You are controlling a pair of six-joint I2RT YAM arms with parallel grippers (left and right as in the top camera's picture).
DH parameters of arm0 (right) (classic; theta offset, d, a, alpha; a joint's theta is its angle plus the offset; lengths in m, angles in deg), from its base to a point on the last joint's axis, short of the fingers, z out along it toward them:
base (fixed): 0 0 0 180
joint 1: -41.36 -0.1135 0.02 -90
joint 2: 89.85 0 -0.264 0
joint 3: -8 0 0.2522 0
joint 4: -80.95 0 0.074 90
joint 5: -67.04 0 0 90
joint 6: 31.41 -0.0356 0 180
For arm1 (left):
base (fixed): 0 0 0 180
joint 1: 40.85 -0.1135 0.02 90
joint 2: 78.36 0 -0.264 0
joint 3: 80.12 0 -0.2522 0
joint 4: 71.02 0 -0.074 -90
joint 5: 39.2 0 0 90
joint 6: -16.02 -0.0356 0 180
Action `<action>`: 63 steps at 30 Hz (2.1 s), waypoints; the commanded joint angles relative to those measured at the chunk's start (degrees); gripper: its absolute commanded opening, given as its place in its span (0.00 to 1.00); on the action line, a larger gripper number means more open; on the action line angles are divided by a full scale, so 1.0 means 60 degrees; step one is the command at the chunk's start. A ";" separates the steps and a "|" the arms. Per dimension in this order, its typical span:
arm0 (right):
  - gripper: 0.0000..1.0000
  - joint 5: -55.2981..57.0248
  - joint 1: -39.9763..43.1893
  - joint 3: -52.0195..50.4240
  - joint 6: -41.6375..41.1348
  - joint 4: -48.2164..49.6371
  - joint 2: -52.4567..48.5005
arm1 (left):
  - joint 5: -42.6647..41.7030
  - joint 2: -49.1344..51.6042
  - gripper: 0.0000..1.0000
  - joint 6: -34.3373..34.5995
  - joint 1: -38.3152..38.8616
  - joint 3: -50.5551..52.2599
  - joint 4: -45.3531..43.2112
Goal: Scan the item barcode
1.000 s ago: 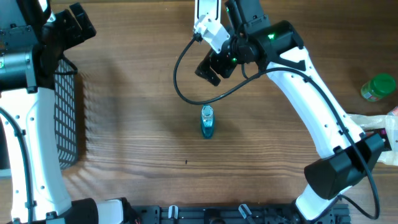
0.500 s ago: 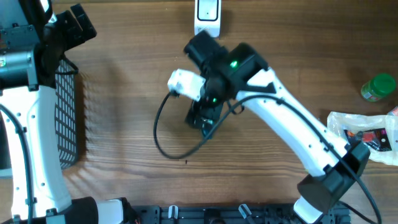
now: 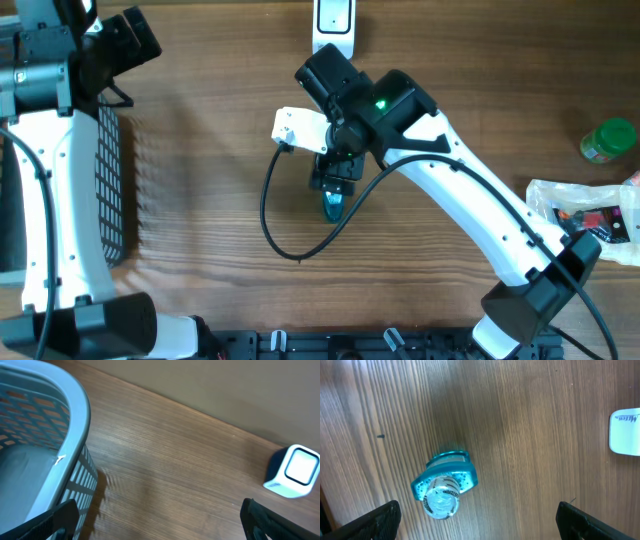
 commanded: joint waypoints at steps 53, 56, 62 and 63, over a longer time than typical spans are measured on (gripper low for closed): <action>1.00 -0.2510 0.1800 -0.1916 0.4688 0.0758 0.0368 | 0.0295 0.0386 1.00 0.0554 -0.0040 0.0098 -0.0109; 1.00 -0.2499 0.1668 -0.1916 0.4677 0.0739 0.0368 | 0.0295 0.0393 1.00 0.0554 -0.0040 0.0098 -0.0084; 1.00 -0.2452 0.1315 -0.2073 0.4626 0.0714 0.0368 | 0.0295 0.0397 1.00 0.0554 -0.0040 0.0098 -0.0069; 1.00 -0.2426 0.1311 -0.2146 0.4626 0.0776 0.0368 | 0.0295 0.0397 1.00 0.0554 -0.0040 0.0098 -0.0069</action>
